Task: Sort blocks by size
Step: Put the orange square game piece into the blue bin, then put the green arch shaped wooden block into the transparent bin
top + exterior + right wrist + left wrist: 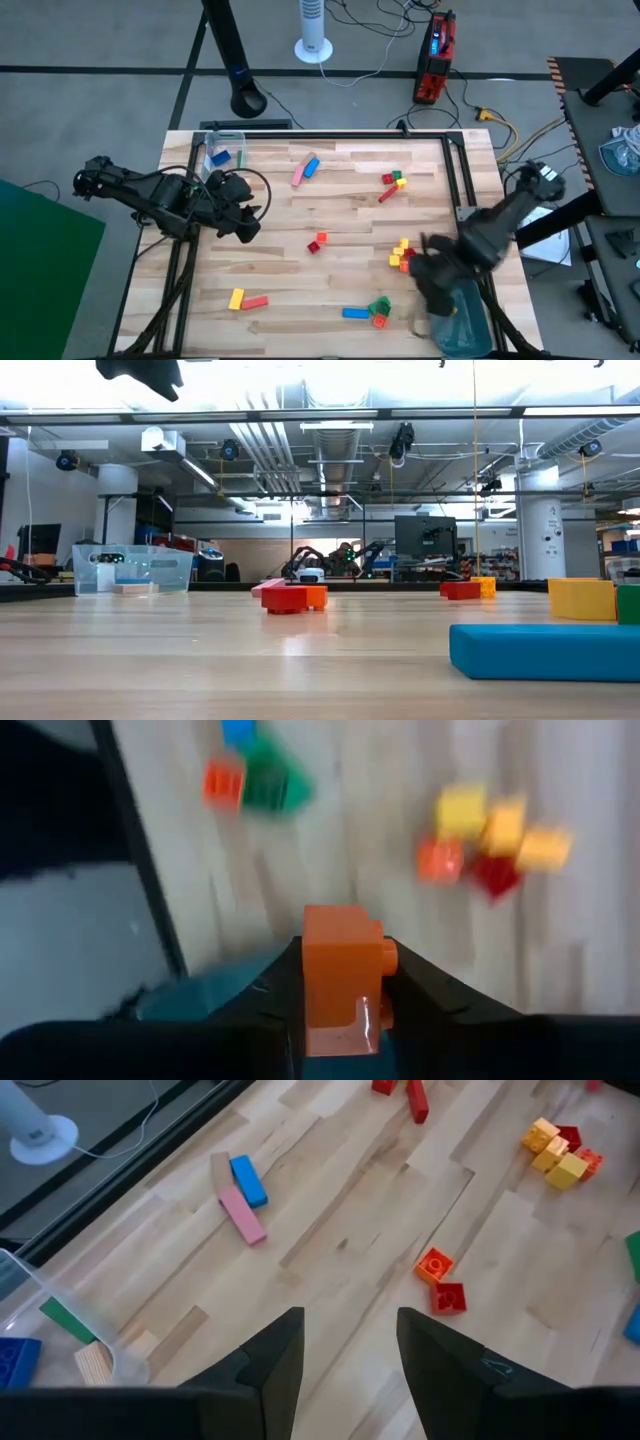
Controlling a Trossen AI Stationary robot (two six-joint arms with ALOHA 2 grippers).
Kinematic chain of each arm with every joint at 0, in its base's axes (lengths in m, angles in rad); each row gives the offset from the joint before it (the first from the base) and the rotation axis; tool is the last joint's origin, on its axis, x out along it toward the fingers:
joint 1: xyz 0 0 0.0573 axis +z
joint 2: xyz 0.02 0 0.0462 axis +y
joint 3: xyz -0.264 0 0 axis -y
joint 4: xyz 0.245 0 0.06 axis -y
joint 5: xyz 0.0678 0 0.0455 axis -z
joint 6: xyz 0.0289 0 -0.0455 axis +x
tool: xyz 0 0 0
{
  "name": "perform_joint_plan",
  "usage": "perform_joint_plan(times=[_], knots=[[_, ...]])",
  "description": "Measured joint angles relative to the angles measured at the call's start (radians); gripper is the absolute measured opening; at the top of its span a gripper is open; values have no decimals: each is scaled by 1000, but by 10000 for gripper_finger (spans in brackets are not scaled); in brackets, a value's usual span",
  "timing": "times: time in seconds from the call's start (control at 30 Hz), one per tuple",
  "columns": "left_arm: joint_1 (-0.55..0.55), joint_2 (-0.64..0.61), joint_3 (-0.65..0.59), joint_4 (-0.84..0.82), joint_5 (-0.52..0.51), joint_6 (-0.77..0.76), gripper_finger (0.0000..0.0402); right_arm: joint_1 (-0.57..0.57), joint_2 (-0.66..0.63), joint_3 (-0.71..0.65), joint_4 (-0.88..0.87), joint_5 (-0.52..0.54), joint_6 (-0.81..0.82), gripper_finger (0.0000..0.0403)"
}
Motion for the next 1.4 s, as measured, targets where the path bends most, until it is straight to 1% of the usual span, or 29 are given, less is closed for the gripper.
perform_joint_plan(times=[0.17, 0.23, 0.3, 0.43, 0.53, 0.7, 0.77, 0.87, 0.97, 1.07, 1.23, 1.4], knots=[[0, 0, 0, 20, -2, -2, 148, 222, -53, -151, 21, 0, 210, 101], [0, 0, 0, 26, -3, -2, 148, 286, -60, -194, 38, 2, 274, 99], [0, 0, 0, 32, -9, -2, 148, 325, -58, -232, 52, 3, 329, 99], [2, 0, 0, 47, -10, -20, 148, 342, -50, -283, 98, -29, 381, 120], [2, 0, 0, 73, -10, -21, 148, 342, -50, -304, 139, -48, 394, 148], [2, 0, 0, 107, -9, -26, 148, 339, -52, -294, 138, -50, 387, 196], [2, 0, 0, 117, -9, -29, 148, 326, -56, -272, 140, -32, 386, 210], [2, 0, 0, 124, -9, -29, 148, 276, -54, -240, 160, 34, 374, 224], [2, 0, 0, 125, -9, -17, 148, 206, -36, -223, 219, 95, 302, 230], [2, 0, 0, 126, -9, 4, 148, 116, -3, -222, 329, 115, 169, 227], [2, 0, 0, 129, -9, 21, 148, -8, 81, -222, 464, 101, -111, 225], [2, 0, 0, 130, -9, 54, 148, -82, 185, -196, 507, 64, -338, 232]])
